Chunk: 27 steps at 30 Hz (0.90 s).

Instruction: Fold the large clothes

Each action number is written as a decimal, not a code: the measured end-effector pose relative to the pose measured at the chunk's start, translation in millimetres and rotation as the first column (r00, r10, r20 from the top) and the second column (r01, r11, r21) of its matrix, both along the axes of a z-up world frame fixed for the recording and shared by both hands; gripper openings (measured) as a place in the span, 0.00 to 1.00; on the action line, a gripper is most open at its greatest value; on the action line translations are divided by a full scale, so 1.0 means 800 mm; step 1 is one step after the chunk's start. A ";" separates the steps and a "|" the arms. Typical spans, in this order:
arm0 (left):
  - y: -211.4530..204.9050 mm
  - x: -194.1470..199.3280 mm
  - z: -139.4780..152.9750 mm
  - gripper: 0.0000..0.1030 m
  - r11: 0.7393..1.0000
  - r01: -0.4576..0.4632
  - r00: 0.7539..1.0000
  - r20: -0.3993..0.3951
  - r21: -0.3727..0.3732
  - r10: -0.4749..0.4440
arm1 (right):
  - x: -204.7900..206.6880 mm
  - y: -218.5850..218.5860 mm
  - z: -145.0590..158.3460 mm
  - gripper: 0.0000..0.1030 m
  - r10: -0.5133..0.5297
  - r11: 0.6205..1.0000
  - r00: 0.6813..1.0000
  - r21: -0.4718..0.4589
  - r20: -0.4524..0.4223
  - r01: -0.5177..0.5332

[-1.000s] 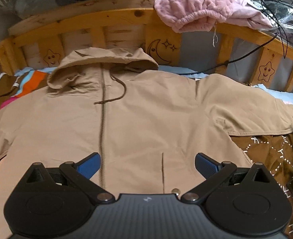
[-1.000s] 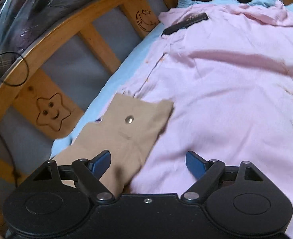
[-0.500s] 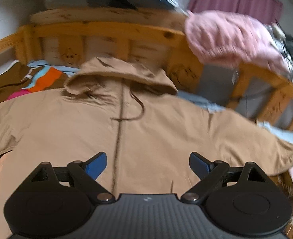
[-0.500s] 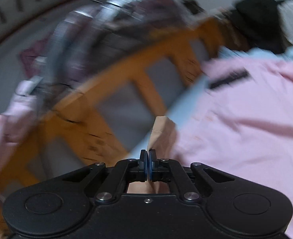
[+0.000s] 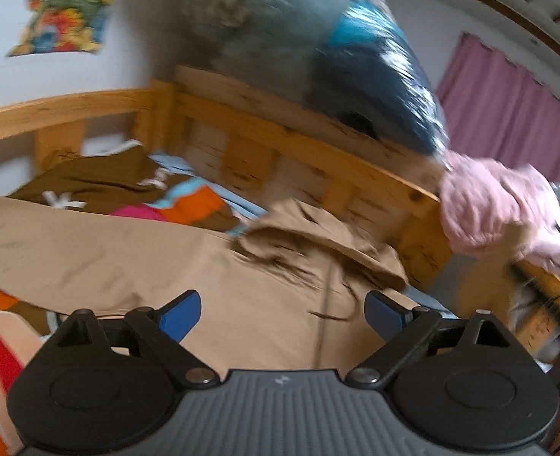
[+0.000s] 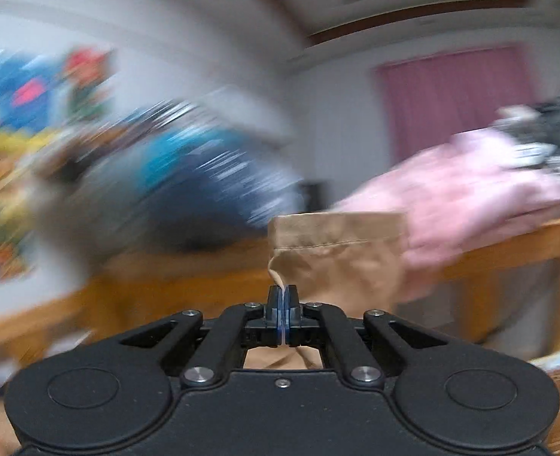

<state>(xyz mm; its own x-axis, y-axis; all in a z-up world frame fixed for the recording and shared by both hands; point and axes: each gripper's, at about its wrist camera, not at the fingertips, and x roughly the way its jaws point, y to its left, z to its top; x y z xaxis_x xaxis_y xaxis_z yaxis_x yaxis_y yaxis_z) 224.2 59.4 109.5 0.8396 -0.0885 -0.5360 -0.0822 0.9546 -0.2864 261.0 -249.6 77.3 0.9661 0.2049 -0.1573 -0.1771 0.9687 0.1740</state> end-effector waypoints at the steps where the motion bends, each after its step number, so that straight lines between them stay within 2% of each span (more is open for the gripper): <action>1: 0.011 -0.004 0.000 0.94 1.000 -0.022 1.000 0.003 0.005 0.022 | 0.000 0.000 0.000 0.00 0.000 1.000 1.000 0.000 0.000 0.000; 3: 0.031 -0.009 -0.004 0.94 0.998 -0.051 0.999 -0.001 0.020 0.051 | -0.002 0.055 -0.030 0.00 0.098 0.993 0.994 -0.058 -0.054 -0.101; 4: 0.039 -0.010 -0.010 0.94 0.998 -0.064 0.998 -0.010 0.030 0.064 | 0.000 0.103 -0.067 0.00 0.185 0.972 0.971 -0.121 -0.152 -0.204; 5: 0.046 -0.011 -0.014 0.94 0.997 -0.072 0.997 -0.020 0.033 0.073 | 0.000 0.103 -0.067 0.00 0.185 0.972 0.971 -0.121 -0.152 -0.204; 6: 0.051 -0.009 -0.022 0.94 0.996 -0.078 0.996 -0.034 0.030 0.079 | -0.003 0.124 -0.088 0.02 0.216 0.957 0.955 -0.149 -0.203 -0.248; 8: 0.058 -0.005 -0.041 0.94 0.997 -0.075 0.996 -0.055 0.020 0.076 | -0.013 0.154 -0.124 0.13 0.263 0.924 0.915 -0.192 -0.307 -0.330; 10: 0.057 0.002 -0.063 0.94 0.998 -0.054 0.996 -0.073 0.016 0.055 | -0.034 0.157 -0.145 0.36 0.299 0.909 0.883 -0.175 -0.361 -0.379; 11: 0.055 0.004 -0.073 0.94 0.999 -0.038 0.996 -0.078 0.022 0.040 | -0.047 0.150 -0.148 0.52 0.315 0.905 0.876 -0.162 -0.367 -0.393; 13: 0.045 0.017 -0.095 0.94 0.999 0.002 0.996 -0.089 0.040 0.001 | -0.066 0.130 -0.145 0.68 0.325 0.908 0.876 -0.140 -0.356 -0.394; 14: 0.038 0.021 -0.106 0.94 0.998 0.024 0.995 -0.094 0.050 -0.019 | -0.071 0.114 -0.140 0.70 0.323 0.912 0.882 -0.136 -0.343 -0.386; 15: 0.028 0.026 -0.117 0.94 0.997 0.046 0.994 -0.102 0.063 -0.039 | -0.073 0.094 -0.134 0.72 0.302 0.921 0.896 -0.145 -0.326 -0.363; 18: -0.003 0.046 -0.152 0.94 0.988 0.111 0.985 -0.141 0.108 -0.095 | -0.054 0.034 -0.124 0.77 0.129 0.964 0.946 -0.185 -0.299 -0.190; 20: -0.023 0.058 -0.173 0.94 0.982 0.132 0.980 -0.166 0.137 -0.109 | -0.026 -0.002 -0.134 0.74 0.009 0.980 0.942 -0.185 -0.334 -0.075; 23: -0.047 0.075 -0.202 0.90 0.974 0.148 0.970 -0.219 0.174 -0.109 | 0.015 -0.069 -0.148 0.71 -0.217 0.966 0.903 -0.217 -0.370 0.143; 25: -0.059 0.080 -0.216 0.90 0.964 0.157 0.963 -0.251 0.216 -0.100 | 0.033 -0.114 -0.157 0.66 -0.289 0.954 0.867 -0.198 -0.405 0.226; 27: -0.066 0.082 -0.228 0.90 0.955 0.164 0.958 -0.272 0.248 -0.094 | 0.051 -0.149 -0.168 0.53 -0.318 0.948 0.833 -0.163 -0.453 0.273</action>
<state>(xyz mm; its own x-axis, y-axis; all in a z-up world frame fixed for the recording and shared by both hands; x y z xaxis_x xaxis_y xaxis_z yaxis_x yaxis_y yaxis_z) 289.9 6.3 -72.6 0.6632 -0.0119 -0.7483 0.0104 0.9999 -0.0067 302.2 -369.1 -57.2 0.7848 -0.1145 -0.6090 0.2008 0.9768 0.0751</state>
